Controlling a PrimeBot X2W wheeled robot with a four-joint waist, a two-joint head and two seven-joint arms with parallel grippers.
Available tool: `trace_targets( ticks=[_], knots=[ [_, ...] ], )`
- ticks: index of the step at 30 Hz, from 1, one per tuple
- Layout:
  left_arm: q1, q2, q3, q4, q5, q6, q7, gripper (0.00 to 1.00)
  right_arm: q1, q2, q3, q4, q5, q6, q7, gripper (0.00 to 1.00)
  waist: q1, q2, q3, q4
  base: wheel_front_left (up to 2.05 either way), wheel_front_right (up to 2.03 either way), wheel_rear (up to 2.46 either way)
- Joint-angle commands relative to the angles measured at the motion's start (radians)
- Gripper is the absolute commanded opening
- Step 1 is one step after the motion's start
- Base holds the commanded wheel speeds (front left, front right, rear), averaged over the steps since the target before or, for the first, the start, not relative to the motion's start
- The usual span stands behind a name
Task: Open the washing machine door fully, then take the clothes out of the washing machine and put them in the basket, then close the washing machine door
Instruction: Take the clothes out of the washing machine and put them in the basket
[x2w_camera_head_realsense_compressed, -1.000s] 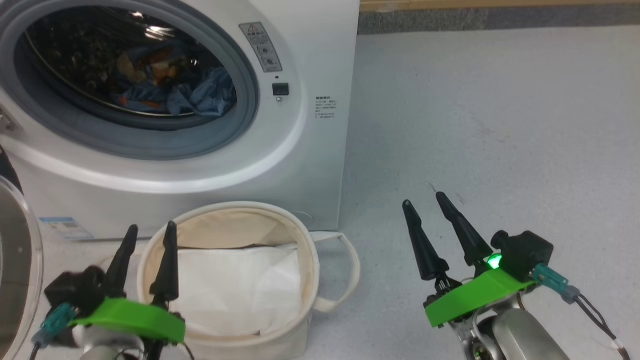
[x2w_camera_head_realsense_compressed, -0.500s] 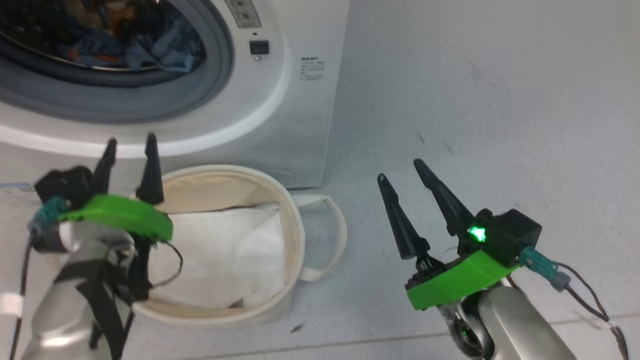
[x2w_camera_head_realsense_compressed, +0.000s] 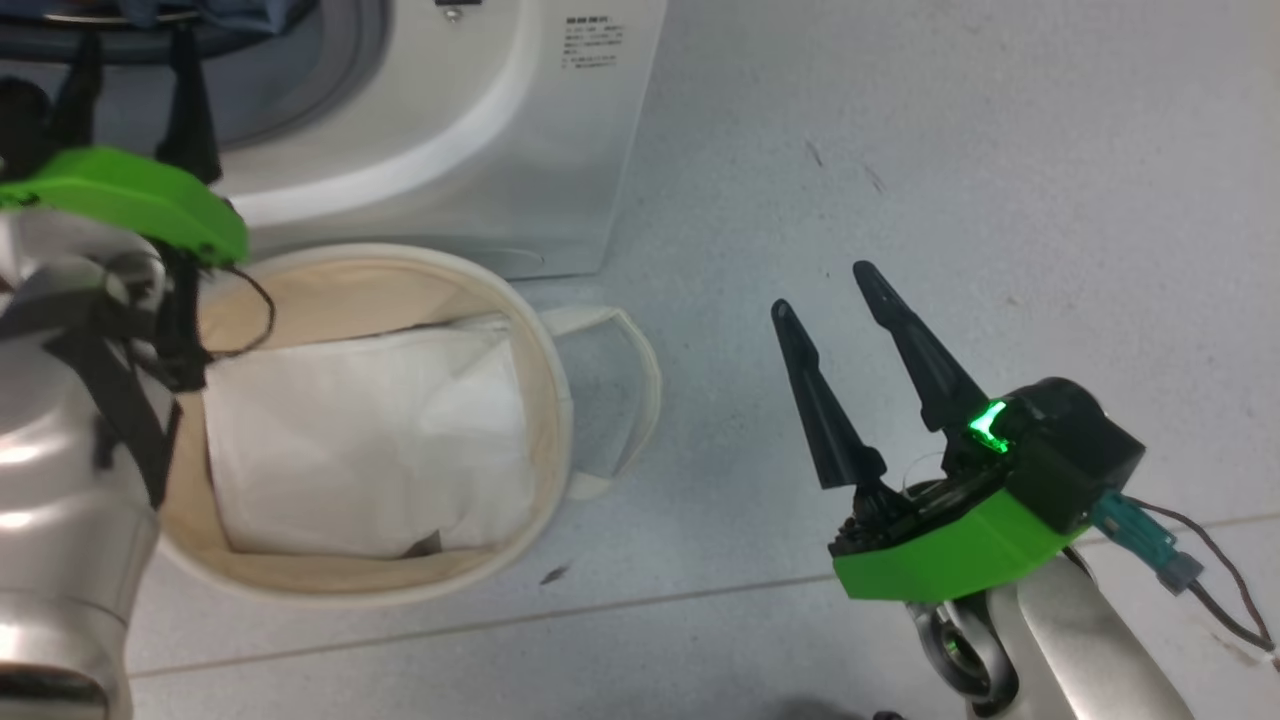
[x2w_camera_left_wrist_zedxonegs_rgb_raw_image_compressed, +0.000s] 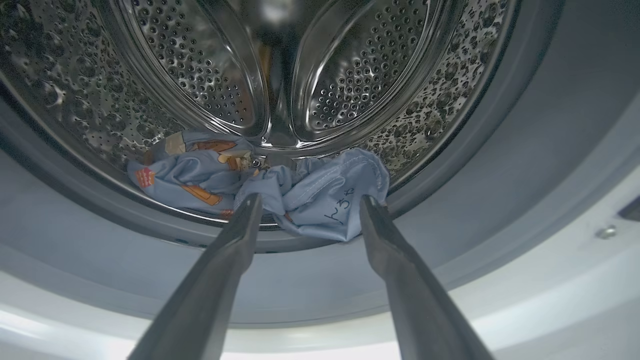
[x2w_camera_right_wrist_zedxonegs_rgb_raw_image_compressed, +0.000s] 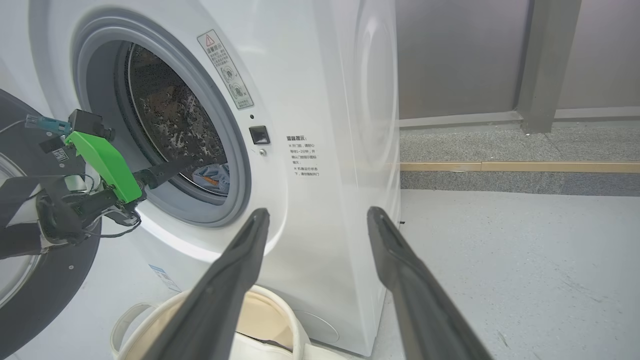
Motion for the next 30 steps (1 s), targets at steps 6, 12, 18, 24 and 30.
trace_targets(
  ticks=[6,12,18,24,30],
  knots=[
    [-0.169,0.074,0.015,0.115,0.029,-0.012,0.004,1.00,0.007,-0.021,-0.032,-0.090,-0.022,0.008,-0.015,1.00,-0.0001,0.0000,0.093,-0.041,0.00,0.00,0.00],
    [-0.292,0.079,0.002,0.213,0.041,-0.015,0.008,1.00,0.028,-0.038,-0.093,-0.151,-0.043,0.008,-0.017,1.00,-0.0001,0.0000,0.158,-0.052,0.00,0.00,0.00],
    [-0.392,0.096,-0.026,0.288,0.067,-0.010,0.022,1.00,0.047,-0.033,-0.115,-0.186,-0.053,0.008,-0.016,1.00,-0.0001,0.0000,0.206,-0.069,0.00,0.00,0.00],
    [-0.454,0.112,-0.048,0.338,0.084,0.007,0.060,1.00,0.062,-0.026,-0.126,-0.200,-0.060,0.008,-0.017,1.00,-0.0001,0.0000,0.233,-0.084,0.00,0.00,0.00],
    [-0.474,0.128,-0.065,0.362,0.095,0.027,0.090,0.99,0.065,-0.018,-0.126,-0.196,-0.058,0.008,-0.019,1.00,-0.0001,0.0000,0.234,-0.101,0.00,0.00,0.00]
  ],
)
